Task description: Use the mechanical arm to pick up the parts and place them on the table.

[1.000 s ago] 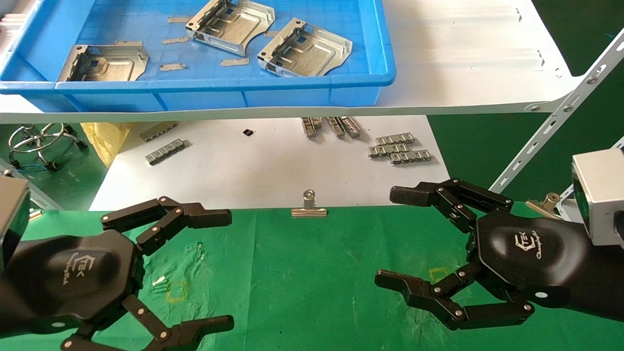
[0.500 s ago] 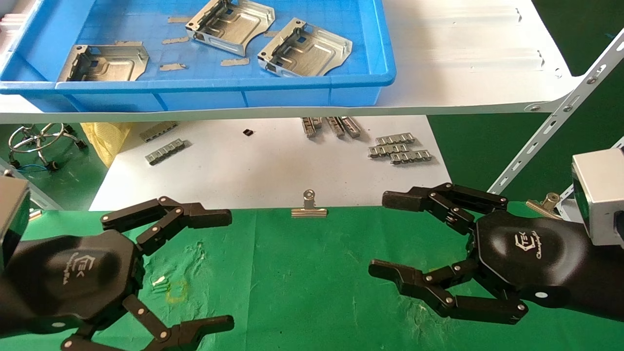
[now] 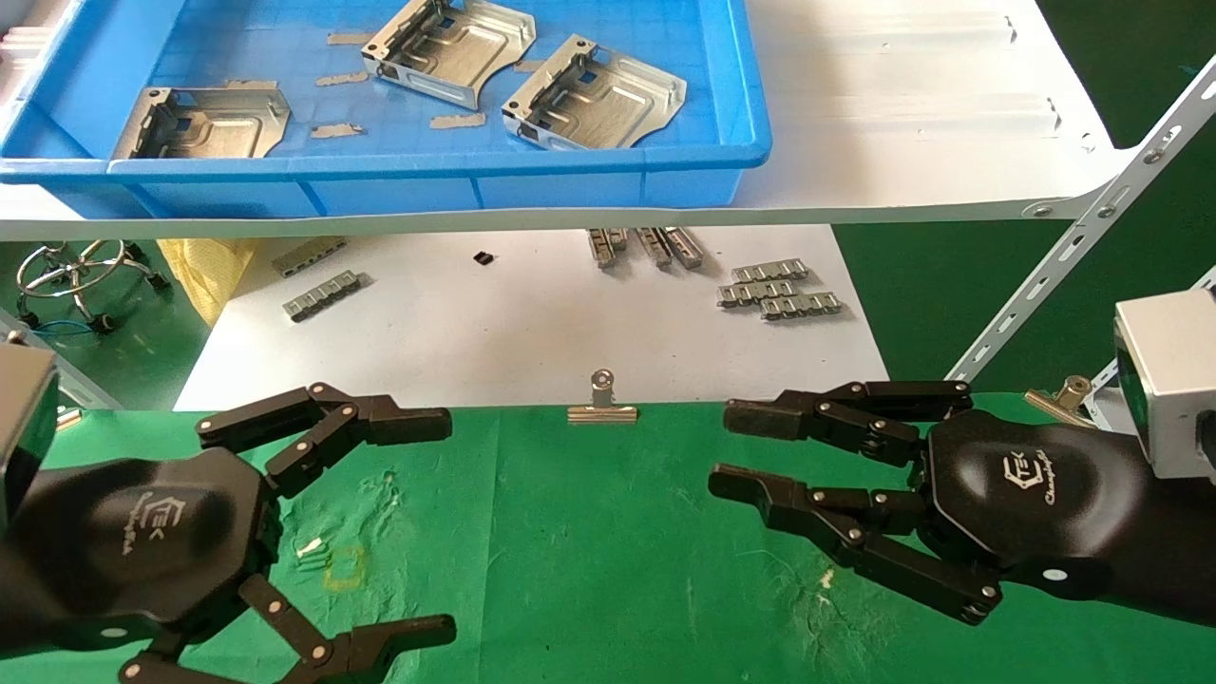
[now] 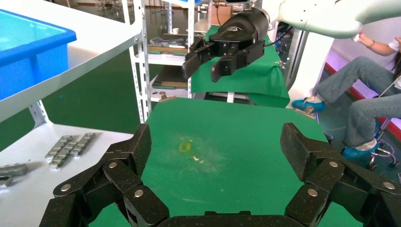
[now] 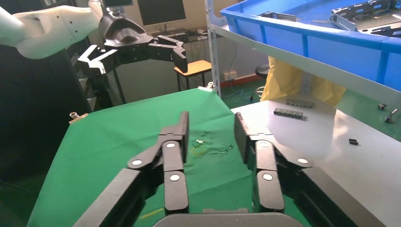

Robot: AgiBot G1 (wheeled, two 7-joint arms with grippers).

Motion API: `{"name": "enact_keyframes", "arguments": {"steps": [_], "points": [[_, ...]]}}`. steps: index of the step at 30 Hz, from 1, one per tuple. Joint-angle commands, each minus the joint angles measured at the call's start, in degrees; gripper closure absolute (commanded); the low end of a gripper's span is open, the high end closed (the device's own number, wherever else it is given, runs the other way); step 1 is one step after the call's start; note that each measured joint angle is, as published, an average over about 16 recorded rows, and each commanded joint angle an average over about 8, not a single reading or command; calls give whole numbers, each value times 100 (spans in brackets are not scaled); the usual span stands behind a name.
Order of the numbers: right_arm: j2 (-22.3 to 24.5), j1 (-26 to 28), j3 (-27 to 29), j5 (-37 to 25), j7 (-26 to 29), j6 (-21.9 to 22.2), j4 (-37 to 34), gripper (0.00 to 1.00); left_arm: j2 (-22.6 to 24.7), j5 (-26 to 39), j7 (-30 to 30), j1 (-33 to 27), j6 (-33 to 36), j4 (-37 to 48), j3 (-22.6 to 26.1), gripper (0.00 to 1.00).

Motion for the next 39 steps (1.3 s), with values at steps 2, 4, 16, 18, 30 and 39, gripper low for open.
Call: {"name": "enact_keyframes", "arguments": {"steps": [2,4,16,18,30,39], "points": [[0,0,0,0,0,0,0,100,0,0,0,0,0,0,0,0],[0,0,0,0,0,0,0,100,0,0,0,1,0,-1,0,0],[0,0,0,0,0,0,0,100,158,358,-56,-867,-200,174,23,0],[0,0,0,0,0,0,0,100,296,587,-118,-1273,-294,378,103,0],[0,0,0,0,0,0,0,100,1922,2323,198,-3871,-911,3279,920,0],[0,0,0,0,0,0,0,100,3004,3327,583,-5112,-1978,5553,1426,28]]}}
